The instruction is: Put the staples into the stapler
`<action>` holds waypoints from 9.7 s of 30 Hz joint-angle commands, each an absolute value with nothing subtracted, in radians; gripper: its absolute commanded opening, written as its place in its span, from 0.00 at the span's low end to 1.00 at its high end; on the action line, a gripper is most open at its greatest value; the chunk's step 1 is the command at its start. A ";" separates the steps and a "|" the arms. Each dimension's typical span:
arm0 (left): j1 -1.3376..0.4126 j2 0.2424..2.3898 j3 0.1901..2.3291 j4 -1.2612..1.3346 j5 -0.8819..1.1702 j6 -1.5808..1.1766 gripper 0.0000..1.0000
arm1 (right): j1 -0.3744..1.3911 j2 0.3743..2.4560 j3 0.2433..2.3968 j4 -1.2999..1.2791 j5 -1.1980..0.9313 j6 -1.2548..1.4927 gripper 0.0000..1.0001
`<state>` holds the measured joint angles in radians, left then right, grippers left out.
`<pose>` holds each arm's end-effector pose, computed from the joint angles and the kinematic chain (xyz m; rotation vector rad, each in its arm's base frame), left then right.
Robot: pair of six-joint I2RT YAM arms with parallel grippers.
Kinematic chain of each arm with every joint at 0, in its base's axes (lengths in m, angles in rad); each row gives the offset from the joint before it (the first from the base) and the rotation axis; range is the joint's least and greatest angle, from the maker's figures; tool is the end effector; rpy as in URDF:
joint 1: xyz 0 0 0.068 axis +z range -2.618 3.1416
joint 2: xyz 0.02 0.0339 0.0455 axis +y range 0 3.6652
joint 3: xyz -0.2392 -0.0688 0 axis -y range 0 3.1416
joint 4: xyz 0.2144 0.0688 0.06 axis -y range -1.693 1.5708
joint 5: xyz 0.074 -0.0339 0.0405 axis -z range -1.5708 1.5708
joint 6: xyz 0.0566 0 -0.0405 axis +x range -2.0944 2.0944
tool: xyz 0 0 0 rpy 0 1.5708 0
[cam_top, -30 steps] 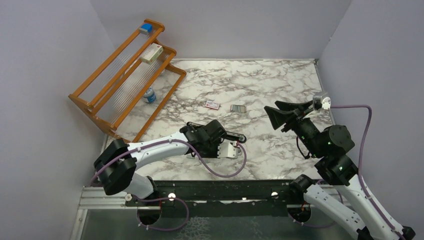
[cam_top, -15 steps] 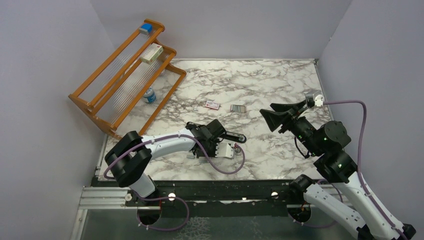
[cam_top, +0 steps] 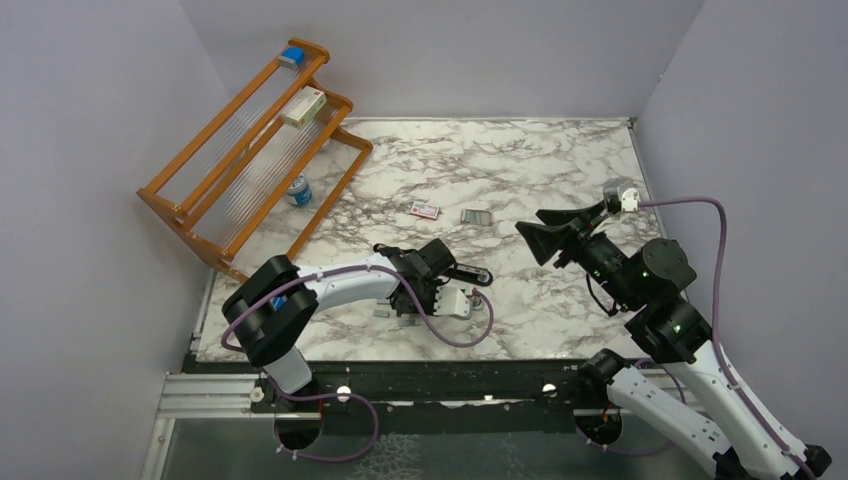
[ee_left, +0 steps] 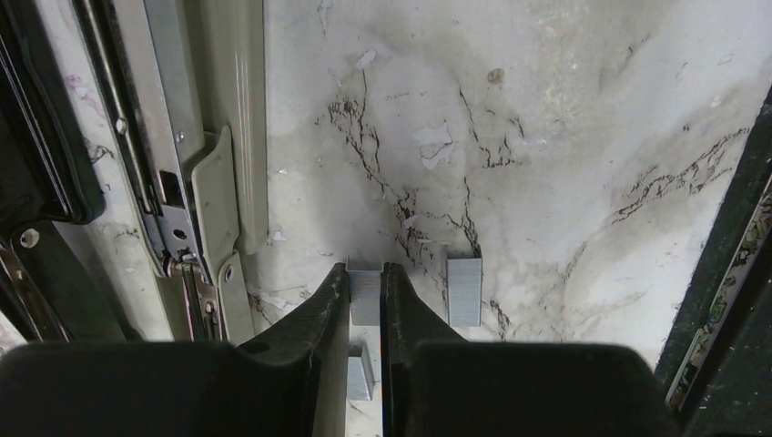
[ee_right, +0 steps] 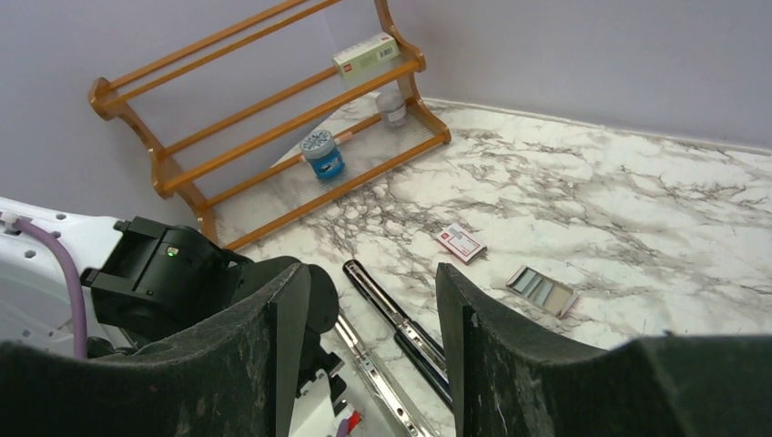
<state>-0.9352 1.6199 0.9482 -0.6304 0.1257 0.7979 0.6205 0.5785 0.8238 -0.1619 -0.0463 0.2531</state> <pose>0.1554 -0.2227 0.1405 2.2070 1.8429 -0.2072 0.1150 0.0854 0.3654 -0.3177 1.4987 0.7364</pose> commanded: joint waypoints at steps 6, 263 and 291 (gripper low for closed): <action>-0.931 1.658 0.977 -0.638 0.172 0.810 0.25 | 0.623 0.583 0.849 -0.183 -0.063 0.238 0.57; -0.362 1.226 0.829 -0.290 -0.147 -0.151 0.90 | 0.783 1.327 0.559 0.287 -0.323 -0.240 0.01; -0.360 1.301 0.842 -0.307 -0.097 -0.133 0.90 | 0.783 1.387 0.604 0.281 -0.306 -0.266 0.01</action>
